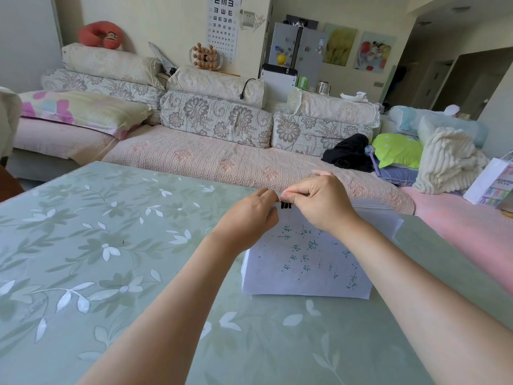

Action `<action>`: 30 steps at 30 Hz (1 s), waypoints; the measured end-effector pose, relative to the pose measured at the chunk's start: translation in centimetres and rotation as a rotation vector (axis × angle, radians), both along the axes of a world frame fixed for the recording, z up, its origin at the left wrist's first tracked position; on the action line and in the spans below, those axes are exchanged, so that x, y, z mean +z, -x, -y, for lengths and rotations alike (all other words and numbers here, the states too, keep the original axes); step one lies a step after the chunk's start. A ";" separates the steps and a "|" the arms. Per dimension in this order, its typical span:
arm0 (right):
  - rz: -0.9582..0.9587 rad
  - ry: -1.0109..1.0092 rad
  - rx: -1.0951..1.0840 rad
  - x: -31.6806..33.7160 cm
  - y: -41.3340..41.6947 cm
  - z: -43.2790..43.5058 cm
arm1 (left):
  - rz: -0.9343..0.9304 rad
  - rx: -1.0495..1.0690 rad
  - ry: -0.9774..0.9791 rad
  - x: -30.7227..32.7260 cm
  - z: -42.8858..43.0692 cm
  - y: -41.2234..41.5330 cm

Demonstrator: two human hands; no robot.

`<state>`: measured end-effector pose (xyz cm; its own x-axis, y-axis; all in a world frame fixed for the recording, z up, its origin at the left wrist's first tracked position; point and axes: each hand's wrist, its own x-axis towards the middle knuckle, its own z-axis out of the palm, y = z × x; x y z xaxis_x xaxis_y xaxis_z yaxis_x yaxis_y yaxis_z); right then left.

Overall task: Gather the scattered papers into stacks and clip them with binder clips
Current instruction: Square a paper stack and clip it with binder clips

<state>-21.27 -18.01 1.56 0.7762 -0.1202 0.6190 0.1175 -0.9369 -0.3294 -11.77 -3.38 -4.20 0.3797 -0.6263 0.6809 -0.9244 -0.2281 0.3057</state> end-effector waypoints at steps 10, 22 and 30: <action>-0.277 -0.399 0.032 1.0 -0.3 1.4 | 0.034 -0.031 -0.004 0.1 -0.2 0.2; -0.385 -0.176 -0.073 0.6 -0.4 1.2 | 0.021 -0.080 -0.019 0.4 -0.1 -0.1; -0.419 0.080 -0.126 0.4 1.1 0.6 | -0.047 -0.131 -0.077 1.0 -0.2 -0.1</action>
<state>-22.39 -18.64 1.94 0.9444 -0.1944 0.2650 -0.1276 -0.9599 -0.2497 -11.66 -3.21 -3.23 0.3214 -0.7221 0.6127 -0.9330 -0.1308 0.3352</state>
